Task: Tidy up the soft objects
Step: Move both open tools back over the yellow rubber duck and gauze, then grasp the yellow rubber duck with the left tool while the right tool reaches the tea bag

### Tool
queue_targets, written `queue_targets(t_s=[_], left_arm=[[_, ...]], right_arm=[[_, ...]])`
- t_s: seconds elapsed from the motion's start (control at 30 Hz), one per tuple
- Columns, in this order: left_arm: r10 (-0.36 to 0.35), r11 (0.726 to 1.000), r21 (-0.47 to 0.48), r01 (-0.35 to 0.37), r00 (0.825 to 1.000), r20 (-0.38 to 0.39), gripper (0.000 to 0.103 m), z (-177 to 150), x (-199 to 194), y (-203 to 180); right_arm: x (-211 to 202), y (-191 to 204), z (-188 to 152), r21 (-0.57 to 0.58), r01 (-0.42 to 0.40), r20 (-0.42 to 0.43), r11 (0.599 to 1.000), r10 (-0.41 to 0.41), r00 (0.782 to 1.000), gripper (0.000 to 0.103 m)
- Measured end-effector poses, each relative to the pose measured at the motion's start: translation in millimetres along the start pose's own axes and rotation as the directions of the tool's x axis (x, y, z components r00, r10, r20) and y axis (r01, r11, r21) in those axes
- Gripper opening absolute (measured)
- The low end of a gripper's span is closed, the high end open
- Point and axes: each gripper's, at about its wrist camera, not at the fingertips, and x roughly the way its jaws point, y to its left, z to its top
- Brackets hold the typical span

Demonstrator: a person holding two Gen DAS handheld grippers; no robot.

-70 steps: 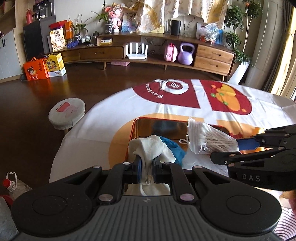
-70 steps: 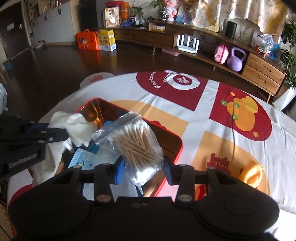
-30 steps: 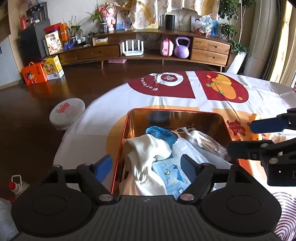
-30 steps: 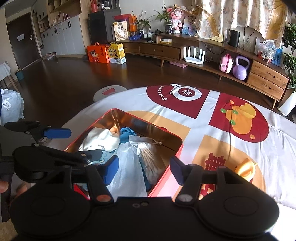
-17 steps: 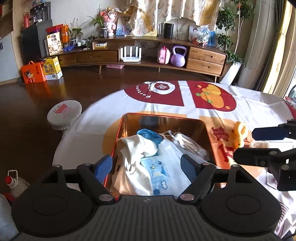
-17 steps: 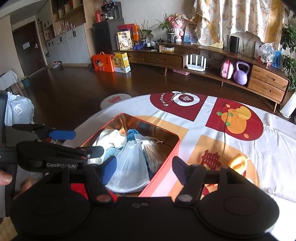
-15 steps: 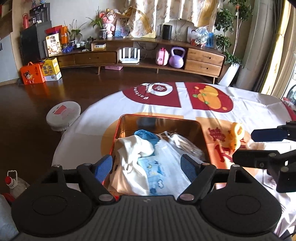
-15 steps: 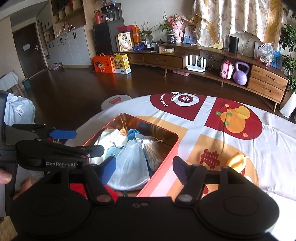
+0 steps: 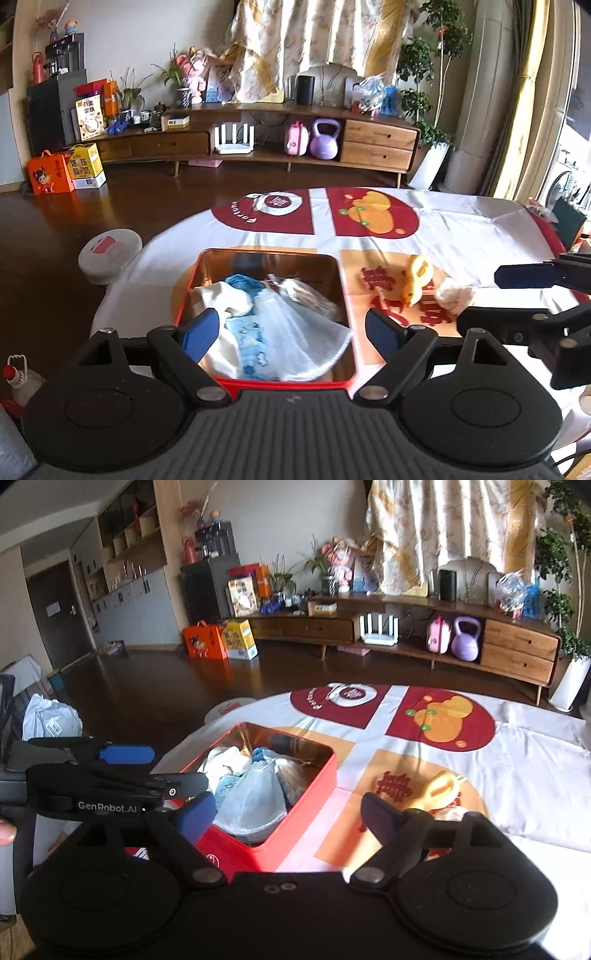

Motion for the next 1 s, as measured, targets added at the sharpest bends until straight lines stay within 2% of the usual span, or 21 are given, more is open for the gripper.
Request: queue_targets(t_s=[0.17, 0.27, 0.3, 0.6, 0.77, 0.9, 1.0], left_arm=[[-0.052, 0.999, -0.011, 0.052, 0.999, 0.009, 0.088, -5.2, -7.2, -18.8], [-0.080, 0.996, -0.024, 0.081, 0.997, 0.023, 0.101, -9.2, -9.0, -30.4], [-0.089, 0.996, -0.026, 0.090, 0.996, 0.030, 0.101, -10.3, -9.2, -34.5], [-0.130, 0.991, 0.001, 0.130, 0.990, 0.045, 0.102, -15.8, 2.2, -75.6], [-0.123, 0.992, 0.024, 0.123, 0.992, 0.026, 0.102, -10.5, 17.8, -95.6], [-0.091, 0.994, 0.056, 0.091, 0.996, 0.005, 0.102, -2.6, 35.5, -108.9], [-0.098, 0.992, 0.072, 0.100, 0.995, -0.020, 0.102, 2.1, 52.5, -115.4]], right_arm=[[-25.4, -18.7, -13.9, 0.049, 0.032, 0.050, 0.998, -0.034, 0.998, 0.097], [-37.3, -31.7, -23.2, 0.074, 0.063, 0.063, 0.995, -0.068, 0.996, 0.102], [-41.9, -36.4, -26.5, 0.080, 0.068, 0.065, 0.994, -0.073, 0.995, 0.102], [-66.2, -76.5, -56.6, 0.101, 0.134, 0.046, 0.986, -0.139, 0.989, 0.103], [-71.9, -93.5, -72.7, 0.084, 0.164, 0.027, 0.983, -0.167, 0.986, 0.103], [-71.2, -106.2, -83.9, 0.080, 0.178, 0.002, 0.981, -0.178, 0.984, 0.103], [-67.3, -116.3, -89.6, 0.094, 0.180, -0.017, 0.979, -0.179, 0.984, 0.103]])
